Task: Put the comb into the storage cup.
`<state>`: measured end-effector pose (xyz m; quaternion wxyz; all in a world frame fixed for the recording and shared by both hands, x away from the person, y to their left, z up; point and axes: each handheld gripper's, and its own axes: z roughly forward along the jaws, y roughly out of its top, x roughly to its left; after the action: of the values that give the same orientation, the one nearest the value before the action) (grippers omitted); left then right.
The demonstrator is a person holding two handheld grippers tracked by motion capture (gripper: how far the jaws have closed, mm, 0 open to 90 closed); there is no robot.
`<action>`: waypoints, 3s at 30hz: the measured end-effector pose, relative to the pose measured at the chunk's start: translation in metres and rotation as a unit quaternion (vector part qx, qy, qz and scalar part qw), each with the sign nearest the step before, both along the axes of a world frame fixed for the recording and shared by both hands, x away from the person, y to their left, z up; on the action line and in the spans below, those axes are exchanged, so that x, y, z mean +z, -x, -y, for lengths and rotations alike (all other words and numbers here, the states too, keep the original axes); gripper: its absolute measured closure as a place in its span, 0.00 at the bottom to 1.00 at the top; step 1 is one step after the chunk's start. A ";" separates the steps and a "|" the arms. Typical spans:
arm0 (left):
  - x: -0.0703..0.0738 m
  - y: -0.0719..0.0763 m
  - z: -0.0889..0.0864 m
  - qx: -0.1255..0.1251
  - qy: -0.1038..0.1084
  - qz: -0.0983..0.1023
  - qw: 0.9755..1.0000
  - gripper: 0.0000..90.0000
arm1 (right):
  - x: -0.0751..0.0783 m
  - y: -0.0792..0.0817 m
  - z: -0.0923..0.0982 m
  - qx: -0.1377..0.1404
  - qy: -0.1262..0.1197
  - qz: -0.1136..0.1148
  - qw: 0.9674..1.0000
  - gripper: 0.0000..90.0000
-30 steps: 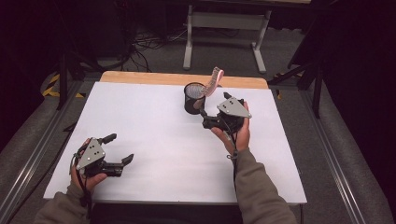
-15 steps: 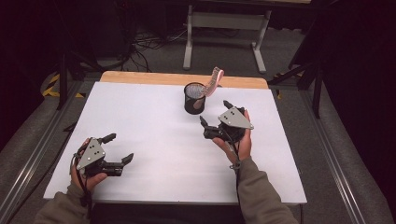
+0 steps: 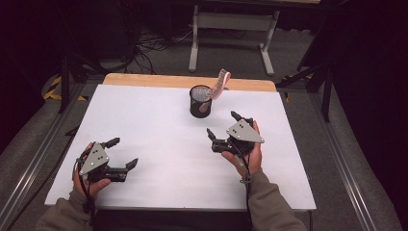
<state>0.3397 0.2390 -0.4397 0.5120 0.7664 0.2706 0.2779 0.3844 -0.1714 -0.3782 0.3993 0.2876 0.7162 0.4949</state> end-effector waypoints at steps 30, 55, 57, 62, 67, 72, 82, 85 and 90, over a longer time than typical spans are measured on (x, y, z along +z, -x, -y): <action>0.000 0.000 0.001 -0.002 -0.005 0.002 1.000 0.09 | -0.019 0.032 0.025 0.016 0.036 -0.002 0.999 0.08; -0.001 -0.002 0.003 -0.005 -0.001 -0.001 1.000 0.09 | -0.050 0.054 0.063 -0.011 0.054 -0.008 0.998 0.09; 0.000 -0.002 0.002 -0.005 -0.002 0.001 1.000 0.09 | -0.053 0.055 0.068 -0.016 0.047 -0.009 0.999 0.09; -0.001 -0.003 0.002 -0.005 -0.002 -0.004 1.000 0.09 | -0.060 0.055 0.079 -0.025 0.041 -0.018 0.999 0.08; -0.001 -0.005 0.001 -0.003 0.001 -0.003 1.000 0.09 | -0.065 0.058 0.089 -0.033 0.035 -0.028 0.998 0.05; 0.000 -0.004 0.000 0.000 -0.001 0.000 1.000 0.09 | -0.069 0.059 0.093 -0.030 0.032 -0.034 0.998 0.04; 0.000 -0.002 0.003 0.002 -0.007 0.000 1.000 0.09 | -0.069 0.057 0.094 -0.024 0.017 -0.033 0.999 0.04; -0.001 -0.001 0.004 -0.001 -0.010 -0.003 1.000 0.09 | -0.069 0.056 0.093 -0.026 0.014 -0.035 0.999 0.05; -0.001 0.001 0.003 -0.002 -0.013 0.002 1.000 0.09 | -0.067 0.058 0.090 -0.023 0.018 -0.032 0.999 0.05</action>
<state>0.3390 0.2358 -0.4404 0.5027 0.7731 0.2644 0.2822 0.3268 -0.2615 -0.4457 0.3923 0.3124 0.7305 0.4635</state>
